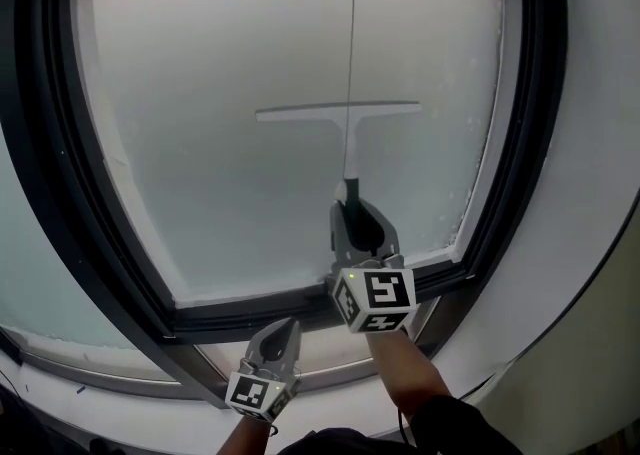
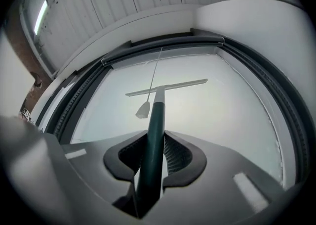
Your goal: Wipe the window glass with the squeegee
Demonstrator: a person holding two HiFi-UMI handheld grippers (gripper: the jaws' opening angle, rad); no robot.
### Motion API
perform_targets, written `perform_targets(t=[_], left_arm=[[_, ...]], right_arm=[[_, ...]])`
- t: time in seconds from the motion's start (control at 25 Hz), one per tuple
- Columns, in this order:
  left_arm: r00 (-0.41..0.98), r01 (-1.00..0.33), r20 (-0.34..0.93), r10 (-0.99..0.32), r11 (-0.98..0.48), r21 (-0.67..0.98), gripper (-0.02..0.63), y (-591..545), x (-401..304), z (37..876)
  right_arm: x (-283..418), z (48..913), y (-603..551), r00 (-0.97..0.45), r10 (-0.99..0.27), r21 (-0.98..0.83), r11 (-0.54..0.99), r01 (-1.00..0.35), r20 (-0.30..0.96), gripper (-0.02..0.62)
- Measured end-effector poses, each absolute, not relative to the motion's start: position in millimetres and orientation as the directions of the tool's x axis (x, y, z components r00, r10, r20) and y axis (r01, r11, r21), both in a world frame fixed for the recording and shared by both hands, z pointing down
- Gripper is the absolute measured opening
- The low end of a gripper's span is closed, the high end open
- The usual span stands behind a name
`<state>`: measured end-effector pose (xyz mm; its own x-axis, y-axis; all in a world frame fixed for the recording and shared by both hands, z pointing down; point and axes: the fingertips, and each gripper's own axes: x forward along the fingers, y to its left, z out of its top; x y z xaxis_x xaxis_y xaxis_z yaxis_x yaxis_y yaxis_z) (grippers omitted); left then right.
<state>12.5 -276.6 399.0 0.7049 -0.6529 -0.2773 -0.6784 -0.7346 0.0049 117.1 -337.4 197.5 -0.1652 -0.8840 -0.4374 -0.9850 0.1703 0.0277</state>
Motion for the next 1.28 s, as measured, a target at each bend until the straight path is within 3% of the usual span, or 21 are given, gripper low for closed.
perform_targets(t=[0.52,1.28], left_arm=[[0.720,-0.655,-0.328,-0.612,-0.756,-0.026,-0.002,-280.0,-21.9,375.8],[0.712,-0.667,-0.287,-0.641,-0.745,0.007,-0.002,-280.7,-19.0,392.8]], right_arm=[[95.8,74.4,-359.0,-0.135,-0.849,0.096,0.099,-0.990,-0.511,0.089],[103.7,128.4,-373.0,-0.181,-0.889,0.042,0.180,-0.983,-0.421,0.090]])
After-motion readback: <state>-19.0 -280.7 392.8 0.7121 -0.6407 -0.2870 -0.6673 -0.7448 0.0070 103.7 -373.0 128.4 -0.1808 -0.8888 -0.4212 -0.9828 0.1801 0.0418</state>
